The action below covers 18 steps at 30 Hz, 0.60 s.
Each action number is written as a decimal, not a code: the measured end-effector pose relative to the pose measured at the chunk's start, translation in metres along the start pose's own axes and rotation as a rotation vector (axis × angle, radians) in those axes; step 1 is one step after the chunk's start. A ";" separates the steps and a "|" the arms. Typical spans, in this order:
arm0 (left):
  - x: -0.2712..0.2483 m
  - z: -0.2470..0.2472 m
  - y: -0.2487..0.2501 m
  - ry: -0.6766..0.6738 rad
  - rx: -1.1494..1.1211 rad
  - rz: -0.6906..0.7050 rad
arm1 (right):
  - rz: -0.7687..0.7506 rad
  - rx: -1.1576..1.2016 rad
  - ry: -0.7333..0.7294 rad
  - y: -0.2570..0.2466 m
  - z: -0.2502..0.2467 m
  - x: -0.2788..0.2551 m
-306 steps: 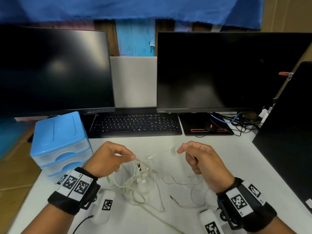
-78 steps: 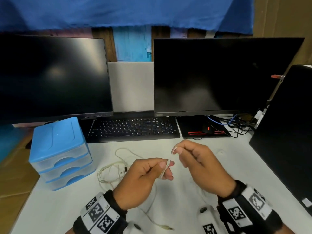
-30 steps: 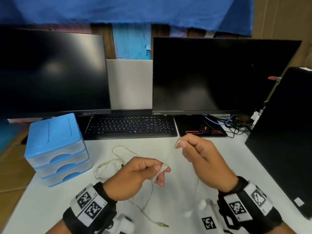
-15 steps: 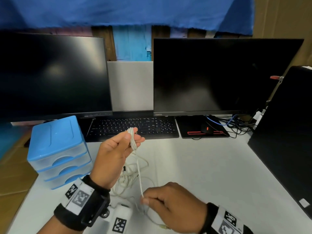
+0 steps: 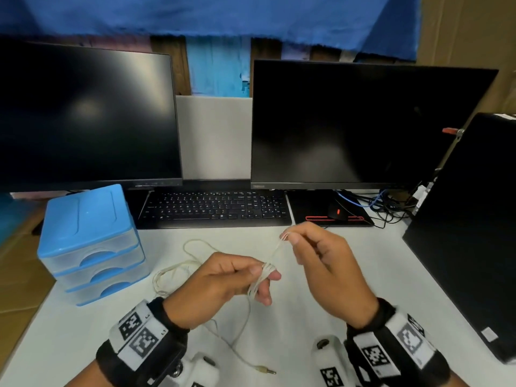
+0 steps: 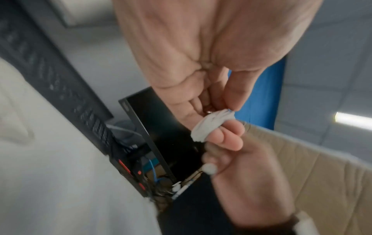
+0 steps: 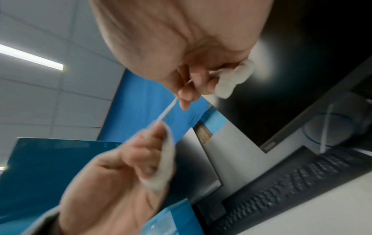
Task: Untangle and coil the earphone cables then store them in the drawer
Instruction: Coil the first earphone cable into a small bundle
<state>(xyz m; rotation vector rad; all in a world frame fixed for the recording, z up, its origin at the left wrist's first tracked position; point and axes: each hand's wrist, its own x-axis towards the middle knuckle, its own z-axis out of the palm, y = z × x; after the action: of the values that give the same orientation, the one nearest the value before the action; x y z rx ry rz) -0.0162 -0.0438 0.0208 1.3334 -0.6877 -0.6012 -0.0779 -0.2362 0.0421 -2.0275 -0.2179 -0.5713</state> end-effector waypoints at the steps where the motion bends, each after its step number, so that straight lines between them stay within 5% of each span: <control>1: -0.001 0.000 0.003 -0.006 -0.102 0.010 | 0.032 0.013 0.002 0.007 0.004 0.000; 10: 0.006 -0.010 0.008 0.227 -0.502 0.083 | 0.179 -0.045 -0.189 0.013 0.058 -0.035; 18: 0.009 -0.004 0.009 0.374 -0.479 0.105 | 0.179 0.004 -0.096 0.005 0.066 -0.044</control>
<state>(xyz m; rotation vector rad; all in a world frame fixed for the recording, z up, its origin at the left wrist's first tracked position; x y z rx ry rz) -0.0070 -0.0471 0.0299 0.9182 -0.2785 -0.3833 -0.0939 -0.1787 -0.0099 -2.0473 -0.0938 -0.3619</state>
